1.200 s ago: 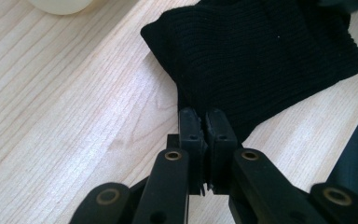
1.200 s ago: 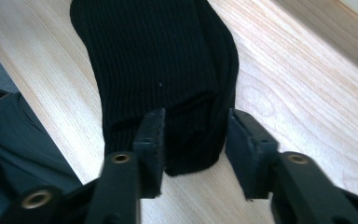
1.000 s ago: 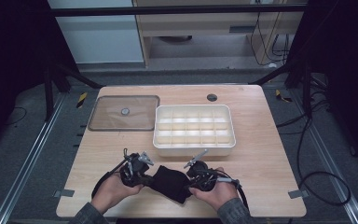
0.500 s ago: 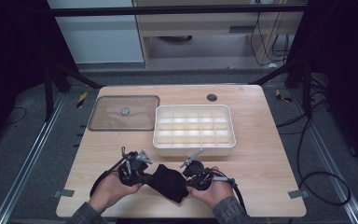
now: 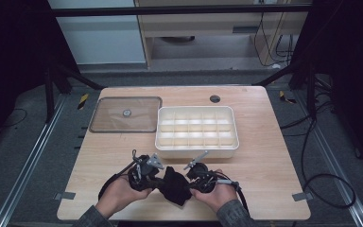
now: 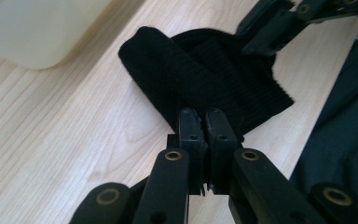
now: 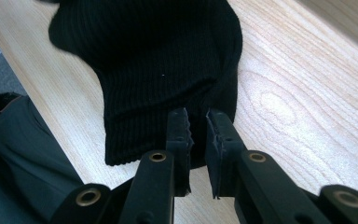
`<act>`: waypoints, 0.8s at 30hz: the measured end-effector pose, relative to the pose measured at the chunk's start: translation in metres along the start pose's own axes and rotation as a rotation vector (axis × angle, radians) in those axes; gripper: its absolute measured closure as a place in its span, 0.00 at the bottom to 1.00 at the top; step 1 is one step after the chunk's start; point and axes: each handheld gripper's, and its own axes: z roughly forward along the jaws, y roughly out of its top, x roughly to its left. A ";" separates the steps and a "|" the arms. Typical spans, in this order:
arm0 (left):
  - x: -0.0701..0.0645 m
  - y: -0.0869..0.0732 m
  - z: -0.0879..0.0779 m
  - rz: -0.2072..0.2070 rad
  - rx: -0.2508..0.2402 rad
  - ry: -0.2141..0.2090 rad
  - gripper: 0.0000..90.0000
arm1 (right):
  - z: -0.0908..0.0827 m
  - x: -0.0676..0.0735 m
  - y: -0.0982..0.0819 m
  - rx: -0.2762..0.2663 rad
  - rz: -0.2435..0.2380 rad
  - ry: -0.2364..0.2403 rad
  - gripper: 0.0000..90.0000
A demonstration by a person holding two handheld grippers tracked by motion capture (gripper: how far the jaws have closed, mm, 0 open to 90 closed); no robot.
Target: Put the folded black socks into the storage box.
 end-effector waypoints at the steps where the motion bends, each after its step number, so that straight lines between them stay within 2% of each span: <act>1: -0.002 0.001 0.001 0.004 0.000 -0.002 0.96 | 0.000 0.000 0.000 -0.001 0.003 0.003 0.90; 6: -0.013 0.007 0.004 0.032 -0.006 -0.020 0.96 | 0.002 -0.003 -0.001 -0.013 0.020 0.013 0.90; 12: -0.023 0.014 0.010 0.047 -0.030 -0.051 0.96 | 0.003 -0.007 -0.005 -0.025 0.046 0.021 0.90; 19: -0.032 0.018 0.016 0.064 -0.028 -0.057 0.96 | 0.004 -0.010 -0.008 -0.040 0.056 0.033 0.90; 21: -0.031 0.017 0.020 0.060 -0.018 -0.058 0.96 | 0.003 -0.010 -0.009 -0.043 0.058 0.040 0.87; 24: -0.031 0.015 0.025 0.057 -0.007 -0.063 0.96 | 0.002 -0.010 -0.010 -0.050 0.046 0.045 0.77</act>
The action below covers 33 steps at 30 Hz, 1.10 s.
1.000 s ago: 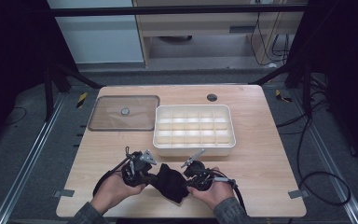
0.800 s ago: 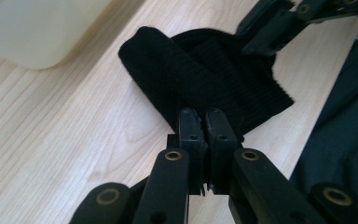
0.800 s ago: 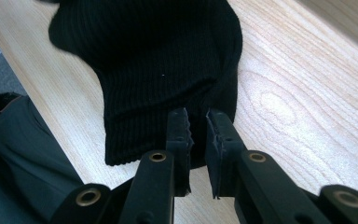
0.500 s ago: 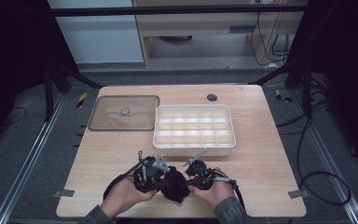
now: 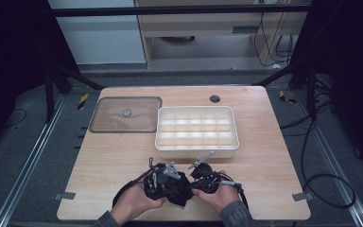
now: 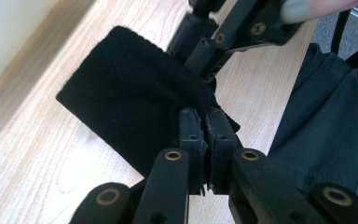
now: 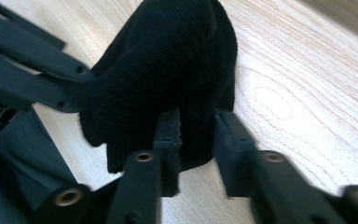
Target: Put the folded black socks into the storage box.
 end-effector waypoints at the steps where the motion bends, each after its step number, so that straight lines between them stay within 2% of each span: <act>1: 0.000 0.000 0.001 0.000 0.002 -0.005 0.96 | -0.001 0.000 0.000 -0.004 -0.013 -0.001 0.74; 4: -0.001 0.000 0.004 0.001 0.003 -0.013 0.96 | -0.005 0.000 -0.002 -0.013 -0.009 -0.006 0.68; 8: -0.001 0.002 0.008 0.002 0.011 -0.014 0.96 | -0.013 0.000 -0.005 -0.026 -0.014 -0.019 0.64; 11: 0.000 0.003 0.011 -0.002 0.014 -0.020 0.96 | -0.021 -0.003 -0.009 -0.036 -0.011 -0.028 0.64; 19: 0.005 0.007 0.020 -0.024 0.017 -0.074 0.96 | -0.032 -0.016 -0.021 -0.039 0.013 -0.060 0.63; 22: 0.006 0.009 0.021 -0.027 0.026 -0.080 0.96 | -0.038 -0.018 -0.024 -0.050 0.021 -0.073 0.63; 27: 0.006 0.011 0.024 -0.040 0.021 -0.076 0.96 | -0.045 -0.022 -0.029 -0.063 0.031 -0.083 0.63; 33: 0.008 0.016 0.027 -0.066 0.008 -0.035 0.96 | -0.052 -0.029 -0.032 -0.074 0.043 -0.095 0.63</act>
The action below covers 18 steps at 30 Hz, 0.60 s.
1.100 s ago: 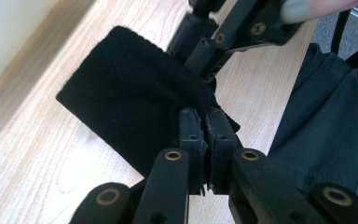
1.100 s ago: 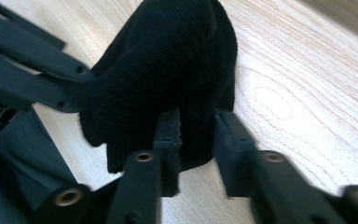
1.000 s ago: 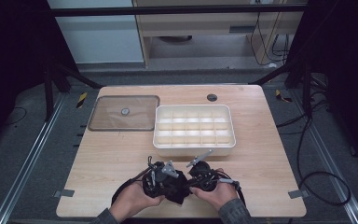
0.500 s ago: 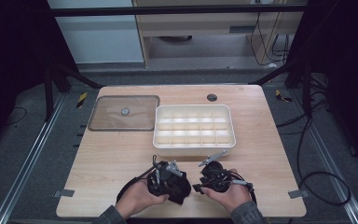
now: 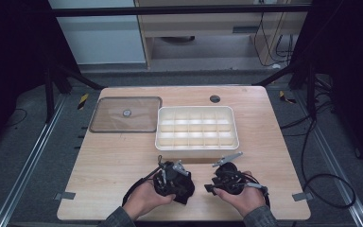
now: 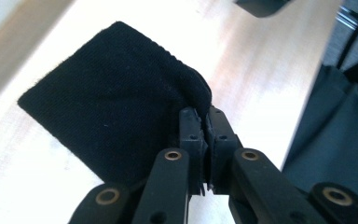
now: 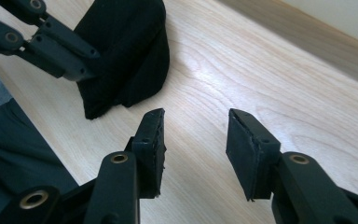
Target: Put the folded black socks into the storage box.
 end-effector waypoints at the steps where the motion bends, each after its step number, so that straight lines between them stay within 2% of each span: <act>1: 0.001 0.001 0.001 0.002 0.003 0.000 0.96 | -0.001 -0.001 0.000 -0.001 0.003 -0.002 0.63; 9: -0.005 0.007 0.012 0.013 0.014 -0.006 0.96 | -0.006 -0.013 -0.006 -0.012 0.029 -0.030 0.63; 18: -0.002 0.007 0.013 0.001 0.013 -0.030 0.96 | -0.008 -0.017 -0.009 -0.015 0.041 -0.035 0.63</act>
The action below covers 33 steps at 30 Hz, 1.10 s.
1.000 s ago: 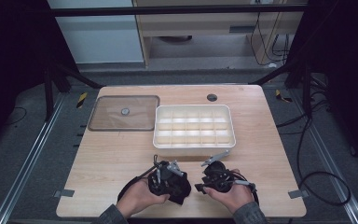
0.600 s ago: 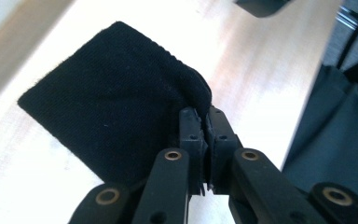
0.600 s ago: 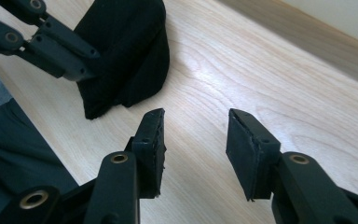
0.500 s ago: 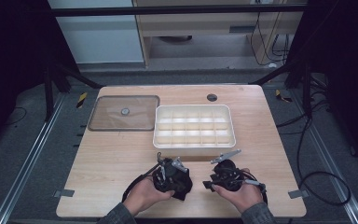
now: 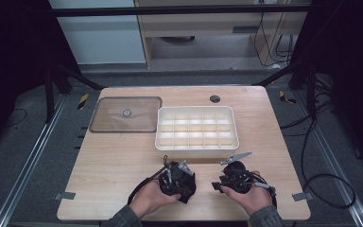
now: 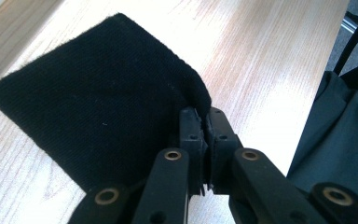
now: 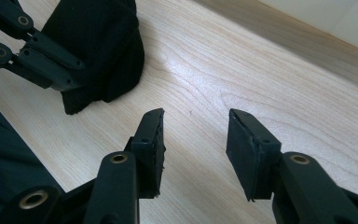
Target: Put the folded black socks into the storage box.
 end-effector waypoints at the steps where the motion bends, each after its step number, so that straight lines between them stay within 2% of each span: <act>1: 0.000 0.000 0.000 -0.001 0.002 -0.005 0.96 | 0.001 0.000 0.000 0.002 0.003 0.000 0.63; 8: 0.003 0.001 0.002 -0.020 -0.001 -0.036 0.96 | 0.003 0.000 0.000 0.007 0.006 0.000 0.63; 14: 0.002 0.002 0.003 -0.020 -0.003 -0.031 0.96 | 0.000 0.000 0.000 -0.003 0.001 -0.001 0.63; 19: 0.001 0.002 0.004 -0.009 0.000 -0.028 0.96 | -0.001 -0.002 -0.001 0.000 0.015 -0.004 0.63; 33: -0.003 -0.002 0.006 -0.011 -0.027 -0.014 0.96 | -0.005 -0.004 -0.001 -0.010 0.016 -0.010 0.62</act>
